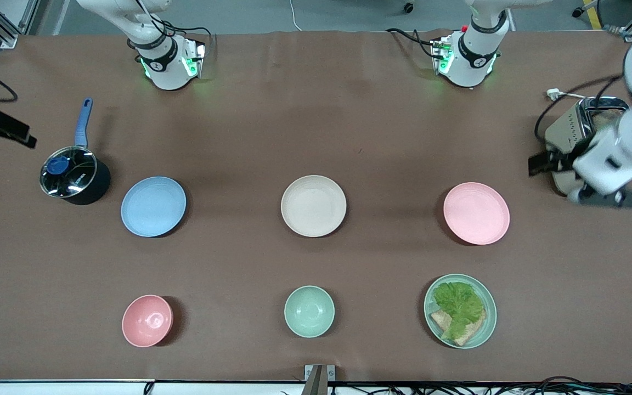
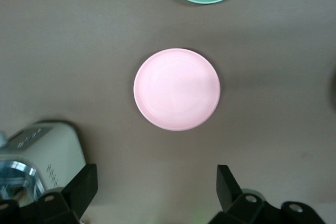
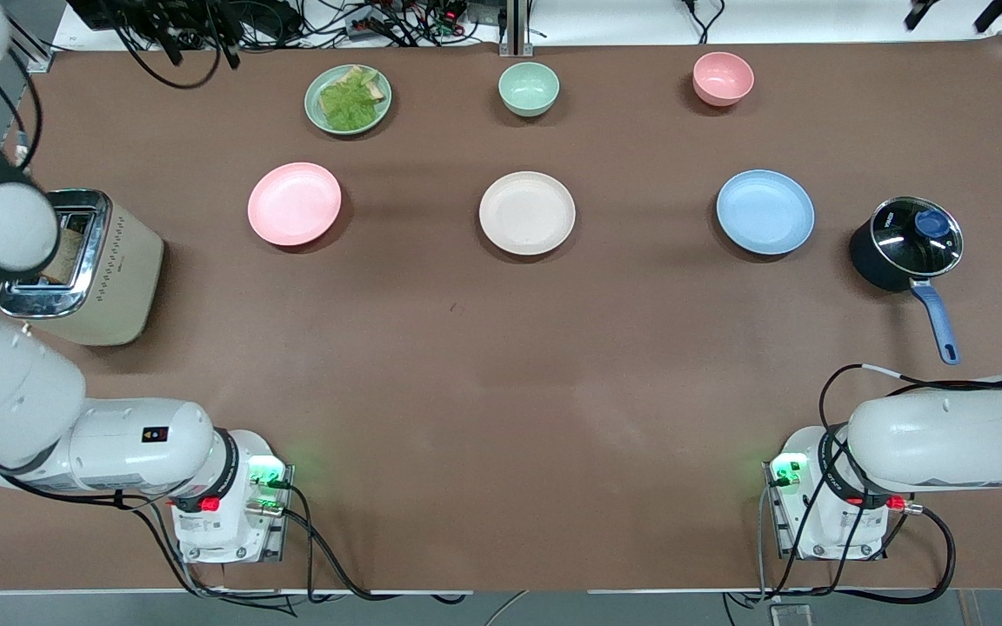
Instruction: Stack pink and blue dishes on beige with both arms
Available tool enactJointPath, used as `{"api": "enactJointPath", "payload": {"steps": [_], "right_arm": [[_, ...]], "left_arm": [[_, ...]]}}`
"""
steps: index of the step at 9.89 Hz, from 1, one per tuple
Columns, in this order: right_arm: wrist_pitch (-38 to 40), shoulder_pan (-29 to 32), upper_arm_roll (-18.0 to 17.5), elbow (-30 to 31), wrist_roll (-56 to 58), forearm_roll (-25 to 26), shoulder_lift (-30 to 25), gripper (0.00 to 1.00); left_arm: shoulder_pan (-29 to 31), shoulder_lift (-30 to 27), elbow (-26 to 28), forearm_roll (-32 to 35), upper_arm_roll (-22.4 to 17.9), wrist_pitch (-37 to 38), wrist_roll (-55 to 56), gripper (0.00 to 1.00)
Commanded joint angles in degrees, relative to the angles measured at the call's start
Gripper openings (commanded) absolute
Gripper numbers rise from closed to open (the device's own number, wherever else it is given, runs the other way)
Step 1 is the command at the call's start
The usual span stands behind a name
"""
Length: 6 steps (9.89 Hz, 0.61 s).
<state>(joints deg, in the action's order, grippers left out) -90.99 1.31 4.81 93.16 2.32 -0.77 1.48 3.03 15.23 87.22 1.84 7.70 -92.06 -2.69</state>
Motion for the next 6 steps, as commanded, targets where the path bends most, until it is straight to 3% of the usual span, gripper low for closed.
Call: {"api": "enactJointPath", "payload": {"steps": [1,4,6], "right_arm": [[-9.6,1.1,0.7,9.3,5.3,-0.5,2.8,1.0],[-18.1,1.9,6.2,14.3,21.2,-13.0,12.8,1.0],[-25.3,2.6,9.0,17.6,34.4,-23.0,19.3,1.0]], "left_arm": [[4.7,9.3,1.8,-1.2,-0.1,-8.5,-9.8,1.0],[9.6,18.8,4.9,-7.9,0.0,-18.7,-21.4,1.0],[11.8,23.8,4.8,-12.5,0.0,-20.7,-29.9,0.99]]}}
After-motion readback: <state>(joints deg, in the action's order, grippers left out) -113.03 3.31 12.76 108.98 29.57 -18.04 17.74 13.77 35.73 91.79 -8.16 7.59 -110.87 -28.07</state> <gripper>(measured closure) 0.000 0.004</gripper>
